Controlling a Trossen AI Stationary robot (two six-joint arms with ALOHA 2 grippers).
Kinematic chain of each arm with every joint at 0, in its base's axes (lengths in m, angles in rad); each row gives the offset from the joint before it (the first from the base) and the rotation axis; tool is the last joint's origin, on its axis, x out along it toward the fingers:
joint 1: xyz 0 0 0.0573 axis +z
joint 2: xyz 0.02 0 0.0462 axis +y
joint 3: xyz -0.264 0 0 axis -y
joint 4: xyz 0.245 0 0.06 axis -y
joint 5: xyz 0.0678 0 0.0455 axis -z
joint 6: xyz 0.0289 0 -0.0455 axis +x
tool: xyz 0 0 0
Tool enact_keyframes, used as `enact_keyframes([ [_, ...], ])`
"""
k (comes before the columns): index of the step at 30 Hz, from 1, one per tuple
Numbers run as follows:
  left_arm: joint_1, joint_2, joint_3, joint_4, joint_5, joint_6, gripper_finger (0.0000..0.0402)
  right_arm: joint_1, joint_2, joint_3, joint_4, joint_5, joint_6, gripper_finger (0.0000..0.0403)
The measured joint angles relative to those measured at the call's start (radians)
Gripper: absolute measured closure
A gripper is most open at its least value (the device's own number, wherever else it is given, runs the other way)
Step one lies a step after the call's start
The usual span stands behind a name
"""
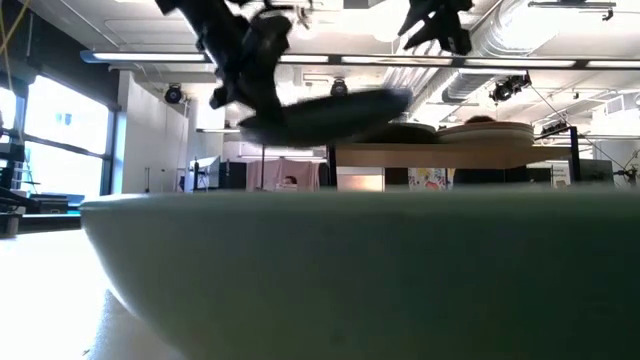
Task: Place and stack plates onto a shelf
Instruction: Stack the black plate on top of the gray plate on the shelf
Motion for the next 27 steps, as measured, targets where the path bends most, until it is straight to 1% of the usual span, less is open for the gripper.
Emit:
enact_keyframes([
  [5, 0.042, -0.122, 0.002, 0.045, -0.128, 0.078, 0.0401, -0.001, -0.018, 0.0, 0.128, 0.008, -0.091, 0.0311],
  [7, 0.067, -0.158, 0.002, 0.077, -0.16, 0.117, 0.0401, -0.001, -0.029, 0.0, 0.189, 0.03, -0.133, 0.0311],
  [13, 0.149, -0.209, 0.002, 0.186, -0.171, 0.218, 0.0401, -0.001, -0.066, 0.001, 0.38, 0.081, -0.259, 0.0311],
  [16, 0.181, -0.209, 0.016, 0.209, -0.171, 0.242, 0.0401, -0.003, -0.071, 0.001, 0.459, 0.14, -0.313, 0.0311],
  [18, 0.198, -0.208, 0.031, 0.208, -0.173, 0.259, 0.0401, -0.011, -0.072, 0.001, 0.486, 0.195, -0.338, 0.0311],
  [20, 0.205, -0.209, 0.046, 0.209, -0.205, 0.281, 0.0401, -0.025, -0.072, 0.001, 0.492, 0.237, -0.37, 0.0311],
  [27, 0.209, -0.209, 0.083, 0.213, -0.379, 0.393, 0.0401, -0.076, -0.064, 0.001, 0.47, 0.27, -0.488, 0.0311],
])
